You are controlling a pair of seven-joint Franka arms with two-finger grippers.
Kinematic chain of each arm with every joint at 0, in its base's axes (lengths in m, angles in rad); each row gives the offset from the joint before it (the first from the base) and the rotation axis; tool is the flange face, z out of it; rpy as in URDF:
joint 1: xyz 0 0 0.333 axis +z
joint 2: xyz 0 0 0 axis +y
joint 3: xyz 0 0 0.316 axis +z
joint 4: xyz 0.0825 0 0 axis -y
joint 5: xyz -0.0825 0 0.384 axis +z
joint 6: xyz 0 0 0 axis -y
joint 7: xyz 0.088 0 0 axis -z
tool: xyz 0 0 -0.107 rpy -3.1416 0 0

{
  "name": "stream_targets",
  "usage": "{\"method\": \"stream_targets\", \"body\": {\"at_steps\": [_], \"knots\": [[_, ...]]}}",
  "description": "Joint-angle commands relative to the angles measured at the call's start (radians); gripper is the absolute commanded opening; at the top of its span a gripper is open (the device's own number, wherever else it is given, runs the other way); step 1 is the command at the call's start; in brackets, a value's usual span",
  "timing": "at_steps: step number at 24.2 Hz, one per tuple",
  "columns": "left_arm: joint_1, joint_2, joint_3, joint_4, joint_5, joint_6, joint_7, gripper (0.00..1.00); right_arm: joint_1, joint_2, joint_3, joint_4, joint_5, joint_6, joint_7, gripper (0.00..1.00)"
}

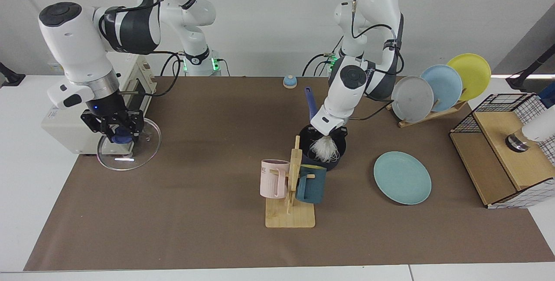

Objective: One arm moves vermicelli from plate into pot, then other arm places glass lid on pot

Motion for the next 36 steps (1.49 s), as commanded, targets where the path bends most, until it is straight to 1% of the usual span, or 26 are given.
{"method": "stream_targets", "body": {"at_steps": [1, 2, 3, 4, 9, 11, 13, 15, 16, 19, 20, 21, 23, 24, 26, 28, 30, 32, 33, 36], "knots": [[0.001, -0.023, 0.003, -0.059, 0.017, 0.071, -0.015, 0.1, -0.014, -0.045, 0.01, -0.05, 0.02, -0.003, -0.044, 0.0], [0.001, -0.022, 0.005, -0.055, 0.017, 0.071, -0.013, 0.73, -0.013, -0.045, 0.01, -0.049, 0.02, -0.004, -0.047, 0.0], [0.004, -0.022, 0.007, -0.05, 0.017, 0.071, -0.013, 0.98, -0.01, -0.045, 0.012, -0.049, 0.02, -0.003, -0.047, 0.0], [0.007, -0.022, 0.007, -0.047, 0.017, 0.071, -0.012, 1.0, -0.004, -0.047, 0.01, -0.047, 0.02, -0.004, -0.044, 0.0], [0.019, -0.048, 0.016, -0.013, 0.017, 0.029, -0.002, 1.0, 0.029, -0.059, 0.01, -0.042, 0.018, -0.042, -0.03, 0.0], [0.03, -0.08, 0.019, 0.013, 0.015, -0.022, 0.001, 1.0, 0.039, -0.062, 0.012, -0.039, 0.018, -0.044, -0.024, 0.0], [0.035, -0.103, 0.02, 0.068, 0.015, -0.108, 0.002, 1.0, 0.052, -0.063, 0.013, -0.032, 0.015, -0.046, -0.001, 0.0], [0.048, -0.105, 0.029, 0.14, 0.017, -0.2, 0.004, 1.0, 0.108, -0.07, 0.012, -0.023, 0.003, -0.058, 0.06, 0.0], [0.062, -0.105, 0.037, 0.166, 0.018, -0.229, 0.011, 1.0, 0.131, -0.07, 0.013, -0.01, 0.001, -0.081, 0.101, 0.0], [0.11, -0.105, 0.045, 0.217, 0.018, -0.296, 0.117, 1.0, 0.22, -0.067, 0.012, 0.025, -0.002, -0.148, 0.23, 0.0], [0.125, -0.105, 0.062, 0.227, 0.018, -0.315, 0.17, 1.0, 0.246, -0.067, 0.012, 0.031, -0.002, -0.158, 0.261, 0.0], [0.134, -0.105, 0.095, 0.231, 0.018, -0.326, 0.236, 1.0, 0.272, -0.067, 0.013, 0.034, -0.002, -0.159, 0.282, 0.0], [0.127, -0.108, 0.189, 0.232, 0.017, -0.335, 0.377, 1.0, 0.34, -0.06, 0.007, 0.054, -0.02, -0.171, 0.325, 0.0], [0.119, -0.109, 0.238, 0.232, 0.015, -0.338, 0.445, 1.0, 0.375, -0.054, 0.009, 0.068, -0.043, -0.194, 0.351, 0.0], [0.093, -0.123, 0.316, 0.235, 0.012, -0.341, 0.54, 1.0, 0.43, -0.019, 0.013, 0.121, -0.086, -0.237, 0.416, 0.0], [0.082, -0.132, 0.37, 0.249, 0.008, -0.341, 0.586, 1.0, 0.493, 0.04, 0.009, 0.201, -0.097, -0.277, 0.474, 0.0], [0.081, -0.154, 0.373, 0.273, 0.006, -0.353, 0.582, 1.0, 0.568, 0.134, -0.006, 0.328, -0.109, -0.306, 0.525, 0.0], [0.078, -0.183, 0.375, 0.299, 0.006, -0.401, 0.576, 1.0, 0.61, 0.223, -0.005, 0.454, -0.114, -0.349, 0.585, 0.0], [0.075, -0.2, 0.378, 0.309, 0.006, -0.436, 0.57, 1.0, 0.622, 0.255, -0.002, 0.493, -0.114, -0.351, 0.62, 0.0], [0.074, -0.227, 0.375, 0.321, 0.008, -0.511, 0.474, 1.0, 0.682, 0.301, 0.006, 0.507, -0.108, -0.302, 0.687, 0.0]]}}
